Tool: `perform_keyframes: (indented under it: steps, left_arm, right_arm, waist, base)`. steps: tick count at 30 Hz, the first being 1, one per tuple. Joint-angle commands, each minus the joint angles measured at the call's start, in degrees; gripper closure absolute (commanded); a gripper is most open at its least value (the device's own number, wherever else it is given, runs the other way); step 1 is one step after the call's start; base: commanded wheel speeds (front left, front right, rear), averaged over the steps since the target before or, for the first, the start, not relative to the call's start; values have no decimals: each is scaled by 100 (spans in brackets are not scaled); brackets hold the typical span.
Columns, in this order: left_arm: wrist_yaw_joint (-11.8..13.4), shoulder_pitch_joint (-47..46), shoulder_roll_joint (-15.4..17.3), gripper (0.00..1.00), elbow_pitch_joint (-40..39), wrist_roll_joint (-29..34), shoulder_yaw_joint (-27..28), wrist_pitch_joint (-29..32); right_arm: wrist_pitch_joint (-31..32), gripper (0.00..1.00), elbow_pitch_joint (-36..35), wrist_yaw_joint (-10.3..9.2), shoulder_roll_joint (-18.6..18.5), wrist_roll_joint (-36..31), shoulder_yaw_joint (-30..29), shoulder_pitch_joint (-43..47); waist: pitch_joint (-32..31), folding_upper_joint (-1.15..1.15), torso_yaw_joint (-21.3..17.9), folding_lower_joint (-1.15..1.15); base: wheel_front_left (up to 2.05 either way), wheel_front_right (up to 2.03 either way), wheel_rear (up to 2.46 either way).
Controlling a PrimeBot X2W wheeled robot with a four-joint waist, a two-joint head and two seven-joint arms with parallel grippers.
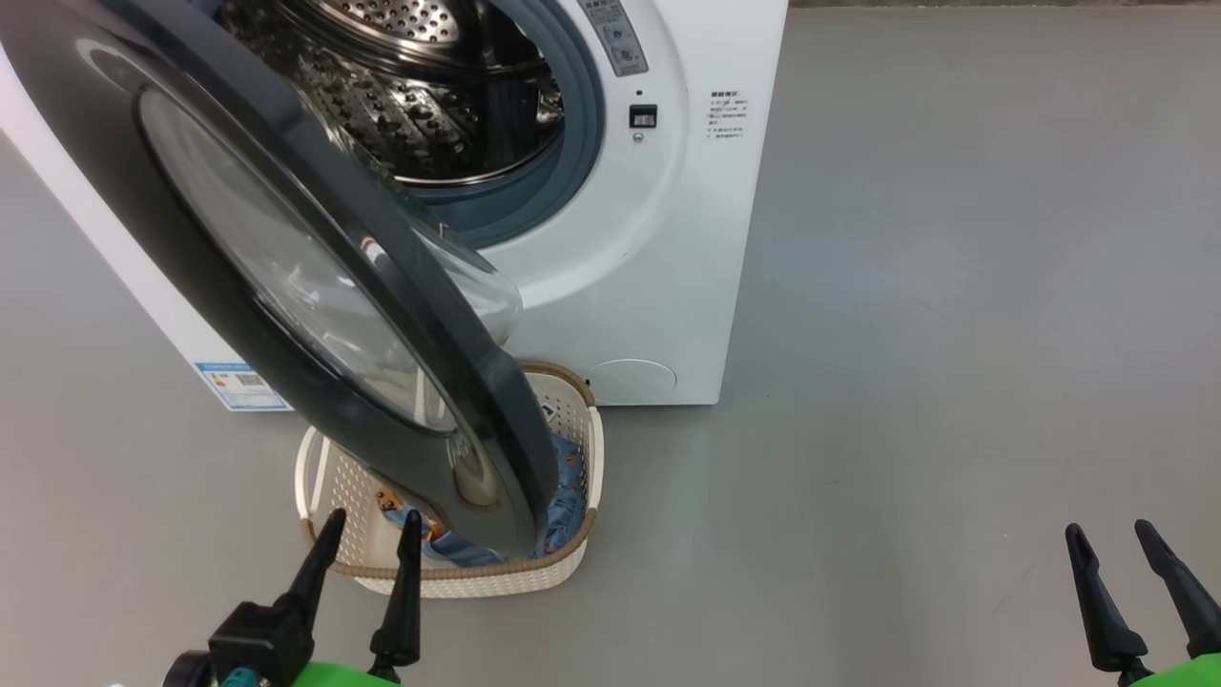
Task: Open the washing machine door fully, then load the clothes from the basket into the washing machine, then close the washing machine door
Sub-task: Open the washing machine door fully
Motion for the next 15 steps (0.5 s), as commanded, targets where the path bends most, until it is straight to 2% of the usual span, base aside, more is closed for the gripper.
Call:
perform_keyframes:
  steps: [1,2,3,4,8,15]
  left_arm:
    - [50,-103,50,0,-107,-56,166,-37]
    - [50,-121,50,16,-108,-67,171,-37]
    - [55,-146,50,65,-130,-74,184,-37]
    - [57,-171,50,100,-164,-86,200,-37]
    - [98,-322,50,100,-509,3,293,-37]
    - [310,-627,50,100,-1797,298,193,-37]
  right_arm:
    - [-68,0,-101,9,-141,-70,50,70]
    - [-69,0,-98,9,-140,-73,45,70]
    - [-69,0,-97,9,-139,-77,42,69]
    - [-69,0,-97,9,-137,-79,41,71]
    - [-69,0,-103,9,-135,-92,56,91]
    - [-69,0,-97,9,-142,-112,103,87]
  waist:
    - [-7,0,3,0]
    - [-10,0,6,0]
    - [-14,0,11,0]
    - [-21,0,15,0]
    - [-38,0,34,0]
    - [-34,0,20,0]
  base:
    - [0,0,0]
    - [0,0,0]
    - [0,0,0]
    - [0,0,0]
    - [0,0,0]
    - [0,0,0]
